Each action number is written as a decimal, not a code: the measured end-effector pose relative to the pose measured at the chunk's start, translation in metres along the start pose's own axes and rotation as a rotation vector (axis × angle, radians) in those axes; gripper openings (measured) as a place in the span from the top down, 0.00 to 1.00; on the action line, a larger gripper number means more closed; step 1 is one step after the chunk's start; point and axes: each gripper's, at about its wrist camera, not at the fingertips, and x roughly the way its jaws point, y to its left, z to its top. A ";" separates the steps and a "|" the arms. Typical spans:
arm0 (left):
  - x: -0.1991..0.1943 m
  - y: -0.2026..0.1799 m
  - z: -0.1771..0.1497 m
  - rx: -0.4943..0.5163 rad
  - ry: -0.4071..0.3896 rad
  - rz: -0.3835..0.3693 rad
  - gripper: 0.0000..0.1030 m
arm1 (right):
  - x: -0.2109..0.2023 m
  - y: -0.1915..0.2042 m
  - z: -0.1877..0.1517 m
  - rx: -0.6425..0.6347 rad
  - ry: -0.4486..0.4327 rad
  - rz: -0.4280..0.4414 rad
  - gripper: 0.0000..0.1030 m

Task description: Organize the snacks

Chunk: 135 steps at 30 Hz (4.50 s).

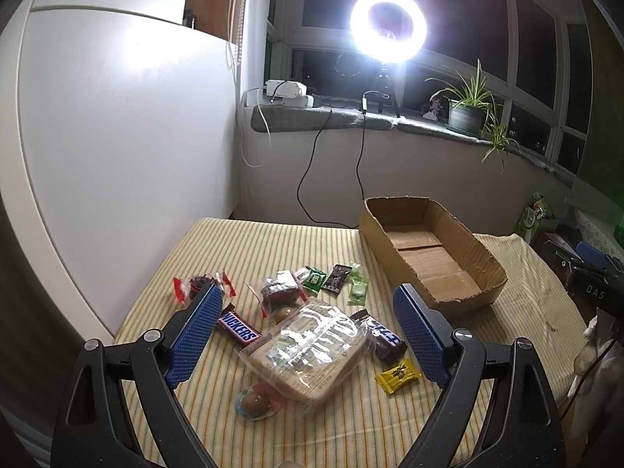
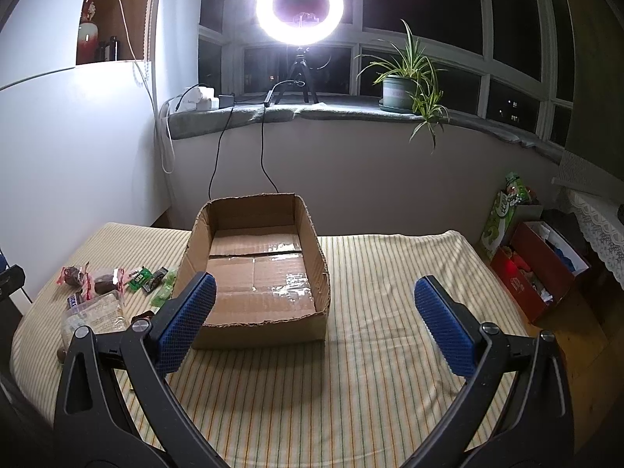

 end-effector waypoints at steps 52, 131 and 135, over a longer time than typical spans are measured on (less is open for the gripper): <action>0.012 0.019 -0.014 -0.079 0.064 -0.049 0.13 | 0.008 0.014 -0.006 -0.015 0.044 0.096 0.00; 0.098 0.016 0.019 -0.008 0.388 -0.375 0.44 | 0.079 0.181 -0.059 -0.198 0.332 0.833 0.42; 0.101 -0.003 0.029 0.010 0.366 -0.391 0.44 | 0.078 0.166 -0.047 -0.197 0.303 0.820 0.42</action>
